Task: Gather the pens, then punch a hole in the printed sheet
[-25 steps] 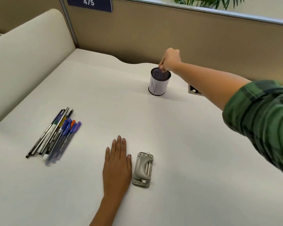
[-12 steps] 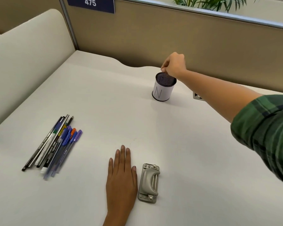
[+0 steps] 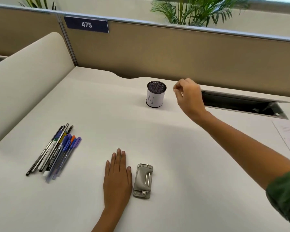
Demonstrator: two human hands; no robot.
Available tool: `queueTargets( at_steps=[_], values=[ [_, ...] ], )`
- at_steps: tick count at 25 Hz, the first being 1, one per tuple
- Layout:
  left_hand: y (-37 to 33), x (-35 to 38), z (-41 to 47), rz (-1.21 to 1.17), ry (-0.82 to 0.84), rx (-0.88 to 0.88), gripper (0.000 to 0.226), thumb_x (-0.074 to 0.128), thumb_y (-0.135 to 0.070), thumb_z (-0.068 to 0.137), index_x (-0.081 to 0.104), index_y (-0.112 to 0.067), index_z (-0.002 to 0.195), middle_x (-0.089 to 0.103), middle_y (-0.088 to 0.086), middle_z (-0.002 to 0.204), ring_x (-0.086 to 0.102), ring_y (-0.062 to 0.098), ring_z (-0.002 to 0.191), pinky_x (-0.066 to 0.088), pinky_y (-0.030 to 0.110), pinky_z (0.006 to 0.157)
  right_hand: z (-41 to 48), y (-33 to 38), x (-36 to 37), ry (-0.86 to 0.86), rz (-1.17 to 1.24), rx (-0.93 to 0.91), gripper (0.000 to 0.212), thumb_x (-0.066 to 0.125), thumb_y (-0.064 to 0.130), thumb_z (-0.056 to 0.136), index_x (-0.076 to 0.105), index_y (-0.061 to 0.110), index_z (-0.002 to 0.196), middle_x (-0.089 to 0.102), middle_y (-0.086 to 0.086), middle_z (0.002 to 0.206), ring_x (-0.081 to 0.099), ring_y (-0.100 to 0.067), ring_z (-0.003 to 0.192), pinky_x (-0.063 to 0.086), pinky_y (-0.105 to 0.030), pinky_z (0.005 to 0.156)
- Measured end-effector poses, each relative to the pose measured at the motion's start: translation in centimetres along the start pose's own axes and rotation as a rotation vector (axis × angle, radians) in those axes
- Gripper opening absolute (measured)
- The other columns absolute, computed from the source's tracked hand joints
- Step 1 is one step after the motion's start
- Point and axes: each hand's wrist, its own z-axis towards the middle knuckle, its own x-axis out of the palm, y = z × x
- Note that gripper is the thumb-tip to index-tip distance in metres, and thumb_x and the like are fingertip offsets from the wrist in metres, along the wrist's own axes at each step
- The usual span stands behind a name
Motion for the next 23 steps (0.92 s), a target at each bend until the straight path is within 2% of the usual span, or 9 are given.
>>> queueTargets(
  at_steps=[2, 4, 7, 9, 12, 14, 17, 21, 23],
  values=[
    [-0.1, 0.1, -0.1, 0.004, -0.009, -0.007, 0.061, 0.013, -0.033, 0.094, 0.031, -0.008, 0.145, 0.029, 0.008, 0.154, 0.028, 0.023, 0.142, 0.012, 0.035, 0.117, -4.3, -0.6, -1.6, -0.031, -0.092, -0.082, 0.007, 0.056, -0.002, 0.087, 0.063, -0.002, 0.087, 0.061, -0.018, 0.089, 0.057, -0.032, 0.083, 0.048, -0.037, 0.068],
    [-0.2, 0.1, -0.2, 0.006, -0.01, -0.007, 0.063, 0.008, -0.037, 0.094, 0.03, -0.009, 0.146, 0.029, 0.006, 0.154, 0.027, 0.022, 0.143, 0.011, 0.035, 0.117, -8.6, -1.6, -3.0, -0.04, -0.136, -0.075, 0.008, 0.058, -0.002, 0.087, 0.065, -0.003, 0.091, 0.062, -0.02, 0.092, 0.06, -0.033, 0.086, 0.053, -0.037, 0.068],
    [-0.1, 0.0, -0.2, 0.003, -0.011, -0.003, 0.068, -0.001, -0.04, 0.095, 0.033, -0.009, 0.145, 0.034, 0.007, 0.152, 0.031, 0.024, 0.141, 0.018, 0.038, 0.117, -15.3, -3.2, -3.9, 0.003, -0.177, 0.04, 0.022, 0.063, -0.004, 0.082, 0.066, -0.003, 0.104, 0.065, -0.021, 0.104, 0.063, -0.035, 0.101, 0.054, -0.038, 0.084],
    [-0.3, -0.2, -0.2, 0.001, 0.005, -0.016, 0.063, 0.008, -0.034, 0.094, 0.038, -0.007, 0.142, 0.039, 0.01, 0.149, 0.037, 0.027, 0.138, 0.025, 0.042, 0.114, -19.6, -4.3, -3.6, 0.085, -0.197, 0.186, 0.038, 0.063, 0.001, 0.085, 0.058, -0.003, 0.123, 0.06, -0.022, 0.124, 0.054, -0.037, 0.122, 0.046, -0.042, 0.103],
    [-0.8, -0.7, -0.4, -0.016, 0.012, -0.024, 0.067, 0.007, -0.036, 0.094, 0.043, -0.003, 0.139, 0.043, 0.014, 0.146, 0.04, 0.031, 0.135, 0.029, 0.046, 0.112, -25.0, -5.7, -3.2, 0.241, -0.169, 0.381, 0.058, 0.049, 0.023, 0.097, 0.027, 0.003, 0.147, 0.03, -0.013, 0.155, 0.021, -0.027, 0.146, 0.015, -0.035, 0.121],
    [-1.1, -1.0, -0.5, -0.019, 0.016, -0.026, 0.066, 0.011, -0.034, 0.09, 0.045, -0.002, 0.137, 0.045, 0.016, 0.144, 0.041, 0.033, 0.134, 0.03, 0.047, 0.111, -27.1, -6.5, -2.8, 0.272, -0.176, 0.417, 0.062, 0.041, 0.032, 0.099, 0.017, 0.005, 0.15, 0.018, -0.01, 0.159, 0.011, -0.022, 0.149, 0.005, -0.031, 0.122],
    [-1.2, -1.1, -0.6, -0.025, 0.005, -0.019, 0.068, 0.013, -0.033, 0.087, 0.049, -0.001, 0.134, 0.047, 0.017, 0.142, 0.043, 0.033, 0.133, 0.032, 0.049, 0.11, -27.6, -6.6, -2.6, 0.252, -0.195, 0.433, 0.061, 0.039, 0.035, 0.1, 0.018, 0.005, 0.15, 0.017, -0.008, 0.159, 0.011, -0.02, 0.149, 0.003, -0.03, 0.121],
    [-1.3, -1.1, 0.1, -0.035, 0.04, -0.022, 0.075, 0.004, -0.039, 0.085, 0.043, -0.005, 0.139, 0.04, 0.013, 0.148, 0.034, 0.03, 0.139, 0.024, 0.044, 0.114, -27.1, -6.5, -2.9, 0.269, -0.181, 0.443, 0.061, 0.032, 0.037, 0.101, 0.014, 0.007, 0.151, 0.012, -0.006, 0.161, 0.007, -0.018, 0.149, -0.002, -0.026, 0.12],
    [-1.1, -1.0, 0.9, -0.058, 0.048, -0.017, 0.061, 0.013, -0.035, 0.094, 0.034, -0.005, 0.144, 0.032, 0.013, 0.152, 0.027, 0.029, 0.142, 0.02, 0.044, 0.117, -27.0, -6.8, -3.0, 0.297, -0.21, 0.426, 0.06, 0.027, 0.038, 0.102, 0.011, 0.008, 0.151, 0.009, -0.005, 0.161, 0.004, -0.016, 0.149, -0.005, -0.025, 0.119]
  ],
)
